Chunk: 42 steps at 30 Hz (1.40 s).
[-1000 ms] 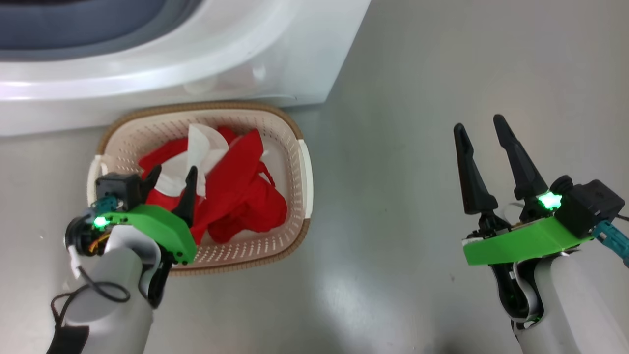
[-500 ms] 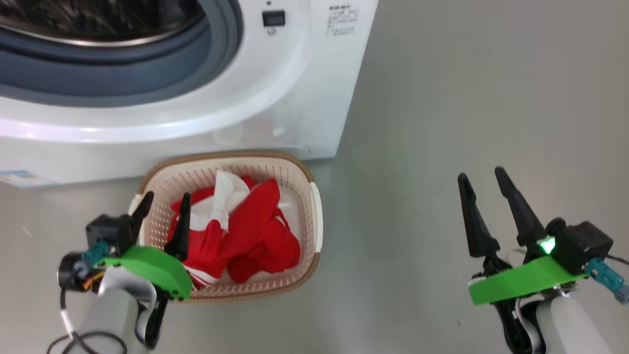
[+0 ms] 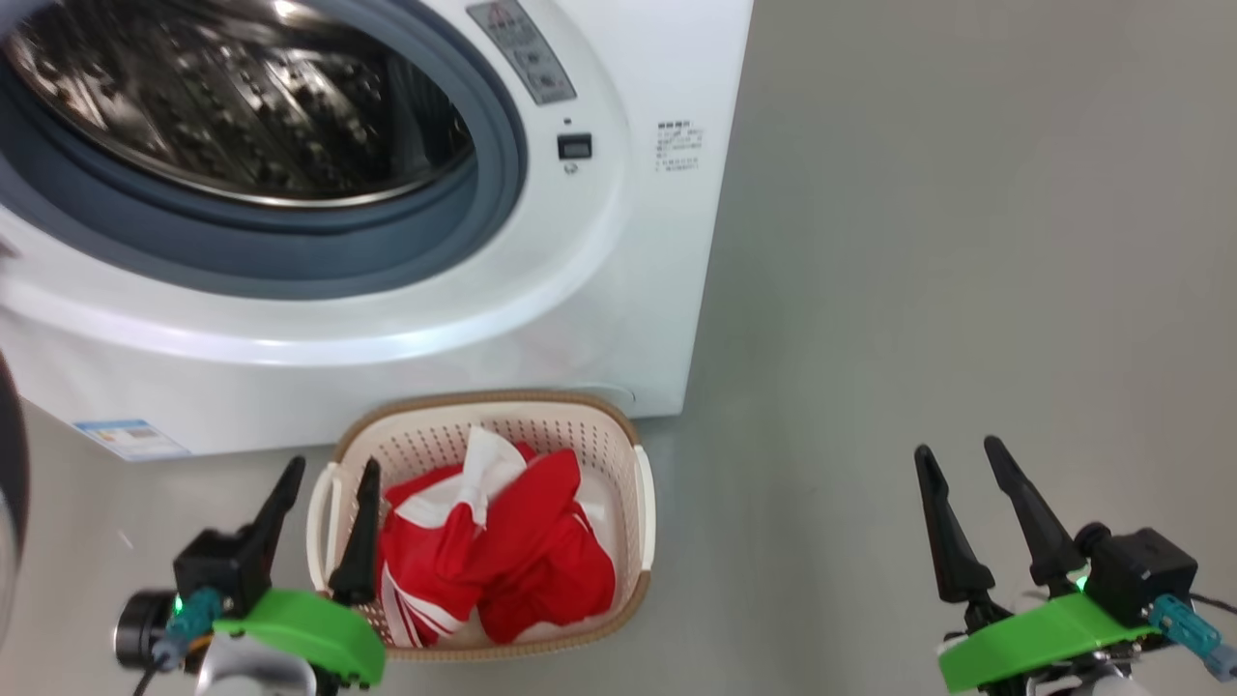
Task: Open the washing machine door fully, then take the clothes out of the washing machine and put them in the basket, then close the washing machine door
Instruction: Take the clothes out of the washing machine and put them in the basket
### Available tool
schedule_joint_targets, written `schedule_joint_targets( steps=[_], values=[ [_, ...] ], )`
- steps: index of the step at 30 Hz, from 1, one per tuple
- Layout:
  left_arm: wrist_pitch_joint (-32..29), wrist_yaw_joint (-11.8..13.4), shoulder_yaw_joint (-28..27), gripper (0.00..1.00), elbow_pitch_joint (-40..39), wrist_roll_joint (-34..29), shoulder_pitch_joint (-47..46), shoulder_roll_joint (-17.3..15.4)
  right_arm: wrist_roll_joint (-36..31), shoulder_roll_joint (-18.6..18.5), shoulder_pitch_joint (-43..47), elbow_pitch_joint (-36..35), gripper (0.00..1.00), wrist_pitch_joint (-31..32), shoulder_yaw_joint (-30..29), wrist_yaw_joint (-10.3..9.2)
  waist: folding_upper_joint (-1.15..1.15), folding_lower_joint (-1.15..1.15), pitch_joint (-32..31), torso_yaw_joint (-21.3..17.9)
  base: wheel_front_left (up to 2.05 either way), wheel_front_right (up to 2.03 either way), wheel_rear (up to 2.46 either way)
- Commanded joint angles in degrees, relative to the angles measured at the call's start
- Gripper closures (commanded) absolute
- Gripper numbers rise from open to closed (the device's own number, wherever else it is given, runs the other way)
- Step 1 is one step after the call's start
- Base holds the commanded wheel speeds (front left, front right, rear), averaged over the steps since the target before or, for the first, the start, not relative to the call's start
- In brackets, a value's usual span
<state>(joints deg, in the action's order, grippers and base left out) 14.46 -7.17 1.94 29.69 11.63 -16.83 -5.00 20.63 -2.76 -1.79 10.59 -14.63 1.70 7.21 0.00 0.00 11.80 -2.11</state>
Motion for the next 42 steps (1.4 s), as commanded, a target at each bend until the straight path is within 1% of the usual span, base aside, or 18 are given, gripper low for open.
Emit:
schedule_joint_targets(
  steps=[1,12,24,42],
  values=[
    [0.53,-0.32,-2.34,0.0,-2.03,-0.7,1.0,-0.97,-0.34,-0.43,0.34,-1.14,0.0,-0.37,0.95,0.28,0.0,0.0,-3.16,0.97,0.0,0.0,0.0],
    [0.53,-0.32,-6.43,0.0,-8.64,-2.86,9.44,0.47,0.39,-1.83,4.34,-1.19,0.0,-0.37,0.46,0.28,0.0,0.0,-7.51,1.44,0.0,0.0,0.0],
    [0.53,-0.31,-10.63,0.0,-16.42,-4.75,17.56,1.39,0.58,-1.97,6.58,-1.47,0.0,-0.37,-0.43,0.28,0.0,0.0,-8.95,1.1,0.0,0.0,0.0],
    [0.53,-0.28,-11.64,0.0,-17.72,-4.73,17.8,2.07,0.47,-1.52,6.39,-1.63,0.0,-0.37,-0.68,0.28,0.0,0.0,-8.57,0.7,0.0,0.0,0.0]
  ],
)
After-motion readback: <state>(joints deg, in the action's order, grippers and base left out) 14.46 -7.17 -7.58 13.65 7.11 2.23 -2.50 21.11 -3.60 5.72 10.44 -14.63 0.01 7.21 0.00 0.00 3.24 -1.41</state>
